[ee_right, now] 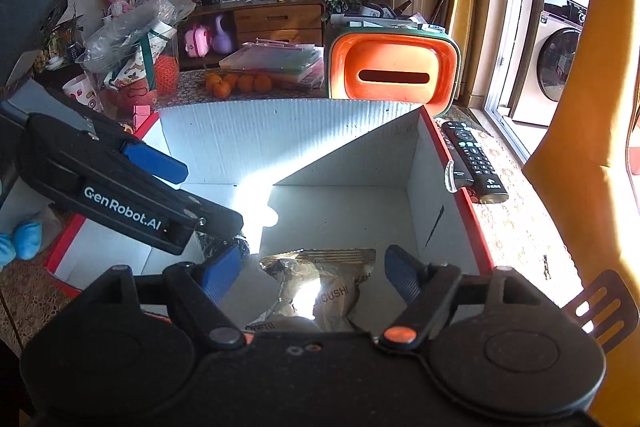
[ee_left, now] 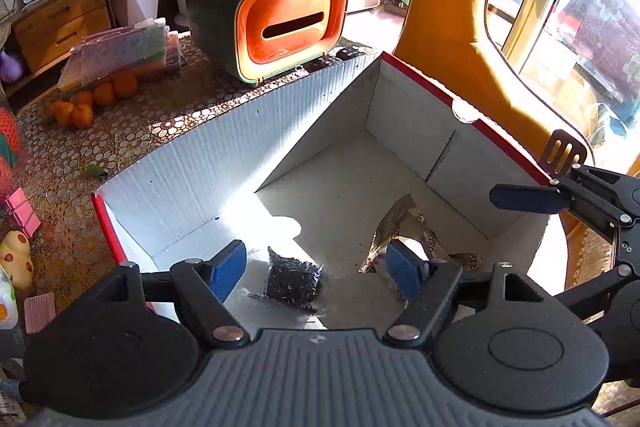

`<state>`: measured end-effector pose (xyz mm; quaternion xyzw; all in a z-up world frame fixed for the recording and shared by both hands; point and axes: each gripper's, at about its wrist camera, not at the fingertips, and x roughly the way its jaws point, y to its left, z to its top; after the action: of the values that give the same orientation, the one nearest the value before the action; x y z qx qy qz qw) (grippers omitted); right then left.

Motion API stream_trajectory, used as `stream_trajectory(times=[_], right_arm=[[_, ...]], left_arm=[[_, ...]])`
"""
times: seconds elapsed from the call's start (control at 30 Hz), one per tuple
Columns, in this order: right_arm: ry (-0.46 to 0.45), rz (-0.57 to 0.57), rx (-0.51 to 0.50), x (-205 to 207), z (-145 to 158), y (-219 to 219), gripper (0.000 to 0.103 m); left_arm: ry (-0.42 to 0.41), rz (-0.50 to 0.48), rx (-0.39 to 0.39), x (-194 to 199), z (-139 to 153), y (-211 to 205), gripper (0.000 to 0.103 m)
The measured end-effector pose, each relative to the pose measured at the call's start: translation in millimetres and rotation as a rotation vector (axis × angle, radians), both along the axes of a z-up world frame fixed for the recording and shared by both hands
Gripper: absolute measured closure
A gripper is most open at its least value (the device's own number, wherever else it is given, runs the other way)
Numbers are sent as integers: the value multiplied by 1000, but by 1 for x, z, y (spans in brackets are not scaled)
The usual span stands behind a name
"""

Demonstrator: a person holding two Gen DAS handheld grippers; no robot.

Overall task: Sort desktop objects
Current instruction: 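Open both grippers to drop the packet and bag into the box, then move both tools back toward the medicine sheet and blue bottle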

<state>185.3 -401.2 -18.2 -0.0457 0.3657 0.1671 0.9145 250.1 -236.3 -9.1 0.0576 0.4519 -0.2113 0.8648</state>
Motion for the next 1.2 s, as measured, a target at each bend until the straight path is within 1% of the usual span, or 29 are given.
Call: stream_trajectory(times=[0.13, 0.27, 0.47, 0.53, 0.67, 0.83, 1.03, 1.13, 1.2], right_arm=[[-17, -1, 6, -11, 7, 4, 22], [-34, -8, 9, -19, 14, 6, 18], [-47, -36, 51, -32, 23, 6, 16], [-52, -38, 69, -38, 26, 7, 14], [-67, -39, 92, -49, 33, 12, 9], [-72, -44, 121, -59, 38, 24, 5], [-87, -19, 133, -69, 44, 51, 3], [-100, -5, 136, -74, 47, 66, 3], [-110, 3, 145, -77, 50, 76, 2]], left_arm=[[-50, -11, 21, -18, 7, 2, 27], [-74, -12, -7, -35, 15, 12, 27], [-119, -7, -21, -55, 27, 30, 26], [-134, 0, -23, -62, 30, 38, 20], [-156, 14, -37, -74, 35, 58, 19], [-206, 33, -50, -94, 42, 85, 3], [-273, 59, -48, -124, 44, 124, 2], [-335, 90, -33, -142, 45, 147, 2], [-350, 119, -31, -150, 46, 164, 2]])
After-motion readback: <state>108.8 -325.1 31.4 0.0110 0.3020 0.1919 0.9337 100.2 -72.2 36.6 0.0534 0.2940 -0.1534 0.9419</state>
